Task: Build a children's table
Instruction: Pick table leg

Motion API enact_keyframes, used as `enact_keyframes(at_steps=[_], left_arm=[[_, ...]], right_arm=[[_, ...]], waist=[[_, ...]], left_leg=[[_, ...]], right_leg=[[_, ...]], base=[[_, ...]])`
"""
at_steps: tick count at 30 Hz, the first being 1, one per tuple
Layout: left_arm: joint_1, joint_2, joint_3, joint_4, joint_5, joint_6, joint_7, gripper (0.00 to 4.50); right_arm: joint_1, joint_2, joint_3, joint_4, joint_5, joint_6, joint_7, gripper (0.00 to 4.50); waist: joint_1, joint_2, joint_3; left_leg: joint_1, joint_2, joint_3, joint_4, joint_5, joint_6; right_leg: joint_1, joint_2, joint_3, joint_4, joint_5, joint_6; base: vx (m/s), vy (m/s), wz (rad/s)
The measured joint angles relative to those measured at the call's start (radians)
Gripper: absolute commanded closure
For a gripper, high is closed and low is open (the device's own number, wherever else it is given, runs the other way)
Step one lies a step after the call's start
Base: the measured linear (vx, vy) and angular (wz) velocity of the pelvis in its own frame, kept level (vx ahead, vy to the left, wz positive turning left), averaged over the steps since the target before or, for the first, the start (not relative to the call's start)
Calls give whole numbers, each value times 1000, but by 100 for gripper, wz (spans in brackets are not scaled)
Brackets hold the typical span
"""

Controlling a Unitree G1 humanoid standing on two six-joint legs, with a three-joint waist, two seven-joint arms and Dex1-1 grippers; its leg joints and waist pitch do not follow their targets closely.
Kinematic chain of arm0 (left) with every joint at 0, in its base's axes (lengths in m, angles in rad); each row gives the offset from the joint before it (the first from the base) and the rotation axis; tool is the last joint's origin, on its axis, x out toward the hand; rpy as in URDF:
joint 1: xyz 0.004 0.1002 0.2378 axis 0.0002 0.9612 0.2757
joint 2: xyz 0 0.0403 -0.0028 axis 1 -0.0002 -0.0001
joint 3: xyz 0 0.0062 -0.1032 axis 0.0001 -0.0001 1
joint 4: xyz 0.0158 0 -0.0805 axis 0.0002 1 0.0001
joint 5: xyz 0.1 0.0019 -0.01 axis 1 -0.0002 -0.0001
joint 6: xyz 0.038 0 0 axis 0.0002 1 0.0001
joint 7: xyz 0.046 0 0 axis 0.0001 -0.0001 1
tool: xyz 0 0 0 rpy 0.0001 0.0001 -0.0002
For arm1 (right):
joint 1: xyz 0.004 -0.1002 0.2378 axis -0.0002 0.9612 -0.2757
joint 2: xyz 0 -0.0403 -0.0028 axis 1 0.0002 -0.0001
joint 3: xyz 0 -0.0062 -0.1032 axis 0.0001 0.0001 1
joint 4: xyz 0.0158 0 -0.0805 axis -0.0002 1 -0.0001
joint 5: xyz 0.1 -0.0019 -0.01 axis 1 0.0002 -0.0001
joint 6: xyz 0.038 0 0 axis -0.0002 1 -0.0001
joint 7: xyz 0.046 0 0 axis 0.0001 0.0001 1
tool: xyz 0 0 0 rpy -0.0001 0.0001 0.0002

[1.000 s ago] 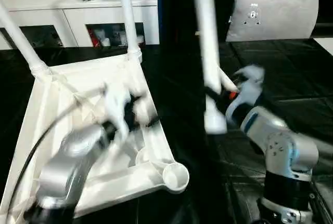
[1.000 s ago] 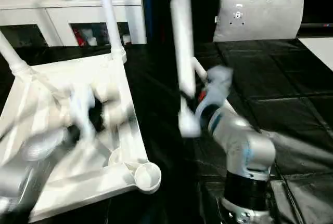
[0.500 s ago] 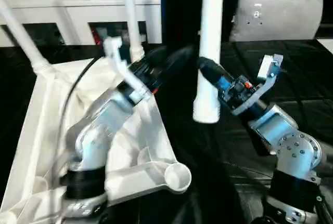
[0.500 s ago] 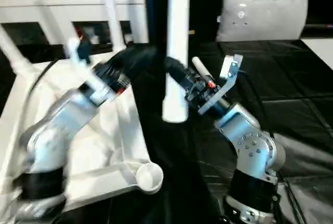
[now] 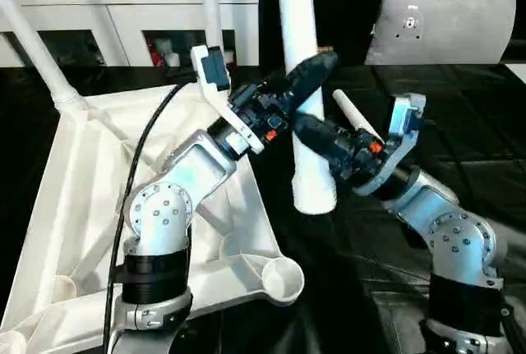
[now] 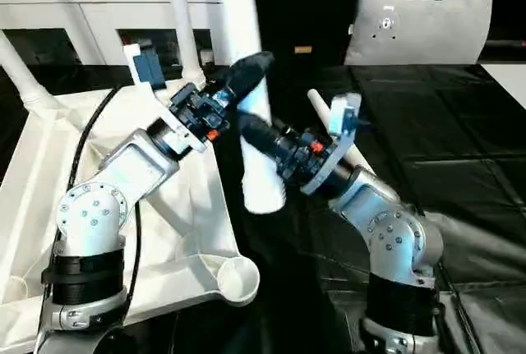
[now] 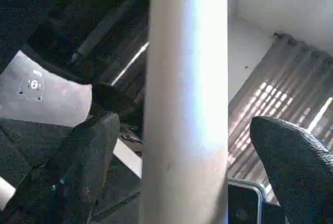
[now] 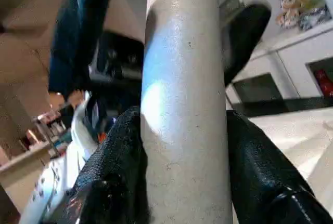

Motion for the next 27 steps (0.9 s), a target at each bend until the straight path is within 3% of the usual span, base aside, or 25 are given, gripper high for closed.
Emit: enact_keyframes(at_steps=[4, 6, 14, 19, 27], left_arm=[[-3, 44, -63, 1, 135, -67, 23, 0], [-10, 43, -84, 8, 201, -109, 54, 30], [-27, -44, -132, 31, 415, -311, 243, 90], [-20, -53, -165, 45, 454, -333, 252, 154], [4, -67, -170, 52, 473, -358, 267, 209]], right_arm=[[4, -11, 73, 2, -146, -150, -38, 265], [3, -6, 109, 13, -218, -225, -70, 265], [-21, 63, 193, 127, -422, -523, -238, 265], [-22, 79, 221, 172, -476, -615, -272, 265], [-24, 82, 251, 218, -517, -705, -293, 265]], waist=[[0, 0, 0], [-1, 0, 0], [-3, 0, 0], [-3, 0, 0], [-6, 0, 0]], left_leg=[[0, 0, 0, 0, 0, 0], [0, 0, 0, 0, 0, 0], [-1, 0, 0, 0, 0, 0], [-1, 0, 0, 0, 0, 0], [-1, 0, 0, 0, 0, 1]], right_leg=[[0, 0, 0, 0, 1, 1], [0, 0, 0, -1, 1, 1], [0, 0, 0, -2, 1, 2], [0, 0, 0, -2, 1, 2], [0, 0, 0, -1, 1, 2]], base=[[0, 0, 0], [0, 0, 0], [0, 0, 0], [0, 0, 0], [0, 0, 0]])
